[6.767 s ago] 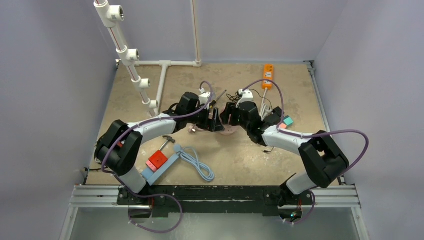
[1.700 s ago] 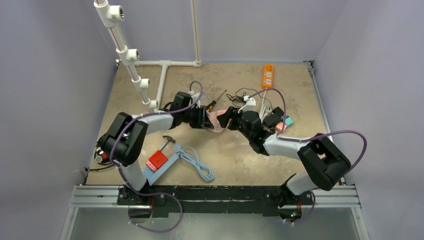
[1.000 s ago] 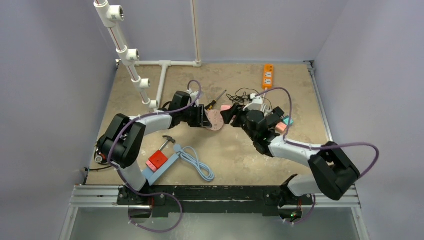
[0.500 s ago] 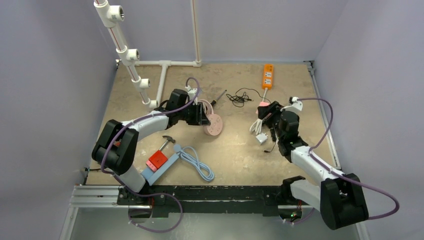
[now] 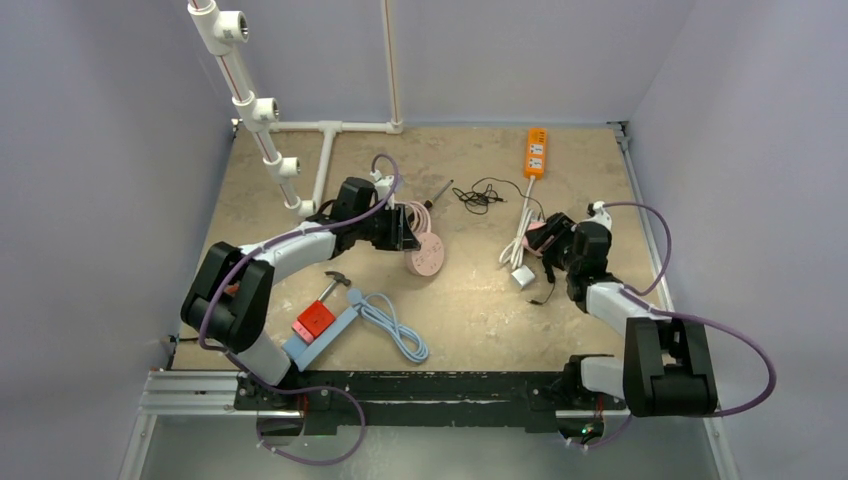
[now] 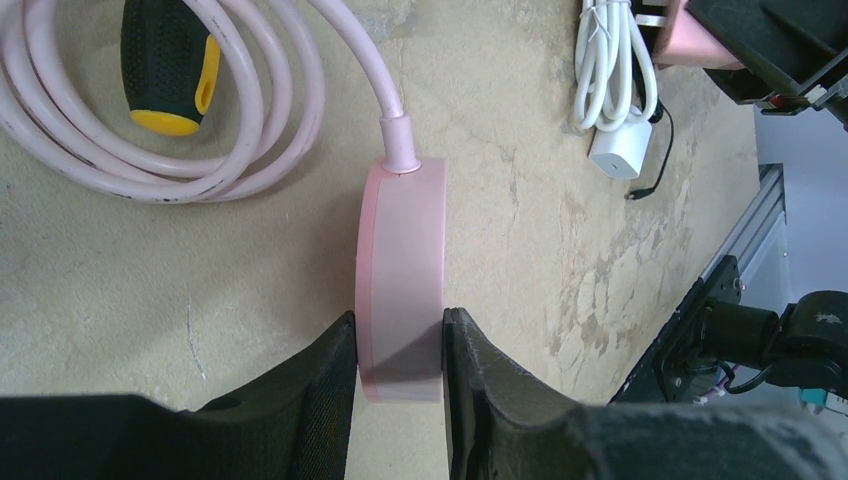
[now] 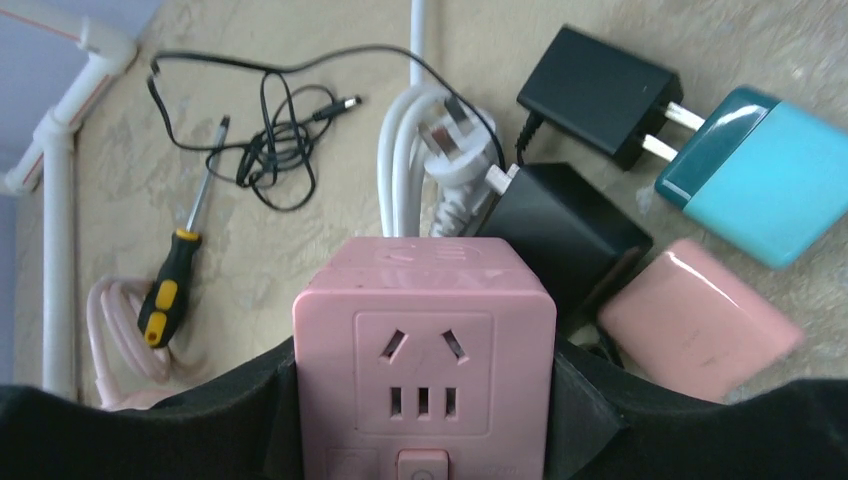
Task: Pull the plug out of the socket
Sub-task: Place the plug at the center of the board.
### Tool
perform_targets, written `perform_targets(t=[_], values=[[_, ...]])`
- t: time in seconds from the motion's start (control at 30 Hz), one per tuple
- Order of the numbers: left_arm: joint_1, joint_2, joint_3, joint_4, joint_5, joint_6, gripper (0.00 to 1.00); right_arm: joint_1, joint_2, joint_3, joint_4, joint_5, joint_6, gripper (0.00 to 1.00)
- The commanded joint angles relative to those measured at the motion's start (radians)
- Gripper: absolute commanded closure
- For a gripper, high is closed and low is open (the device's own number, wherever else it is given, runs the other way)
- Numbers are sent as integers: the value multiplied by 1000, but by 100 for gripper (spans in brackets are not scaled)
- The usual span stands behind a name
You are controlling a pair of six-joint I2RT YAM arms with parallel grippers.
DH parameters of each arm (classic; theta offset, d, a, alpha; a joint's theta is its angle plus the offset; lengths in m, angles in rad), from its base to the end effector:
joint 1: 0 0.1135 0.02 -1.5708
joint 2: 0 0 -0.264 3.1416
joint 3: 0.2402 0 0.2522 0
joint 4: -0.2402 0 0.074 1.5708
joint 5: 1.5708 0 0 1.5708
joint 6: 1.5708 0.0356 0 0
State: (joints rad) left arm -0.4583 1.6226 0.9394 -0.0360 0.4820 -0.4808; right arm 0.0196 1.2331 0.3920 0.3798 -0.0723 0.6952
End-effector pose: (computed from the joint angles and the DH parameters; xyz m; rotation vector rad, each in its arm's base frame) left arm 0.2984 -0.1656 0.1995 0.2402 2.3992 -1.0170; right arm 0.2385 0.0072 0.1713 0.6424 1.9687 0.5189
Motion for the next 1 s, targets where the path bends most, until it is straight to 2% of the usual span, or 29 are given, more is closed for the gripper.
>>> perform_targets(t=[0.0, 0.03, 0.17, 0.27, 0.53, 0.73, 0.97], values=[[3, -35, 40, 41, 11, 25, 100, -16, 13, 39, 40, -65, -10, 41], [3, -33, 39, 41, 12, 25, 100, -16, 12, 39, 38, -62, -8, 31], [3, -29, 39, 42, 13, 24, 100, -16, -14, 33, 26, -26, -1, 17], [3, -25, 39, 46, 19, 14, 100, -16, -68, 35, -5, 28, -2, 2], [-20, -1, 42, 91, 22, -24, 100, -16, -295, 66, -114, 192, -14, 1], [-34, 54, 95, 145, 8, -53, 100, -16, -392, 82, -77, 165, -59, 1], [-87, 204, 240, 206, -61, -61, 100, -15, -389, 65, -1, 108, -67, 1]])
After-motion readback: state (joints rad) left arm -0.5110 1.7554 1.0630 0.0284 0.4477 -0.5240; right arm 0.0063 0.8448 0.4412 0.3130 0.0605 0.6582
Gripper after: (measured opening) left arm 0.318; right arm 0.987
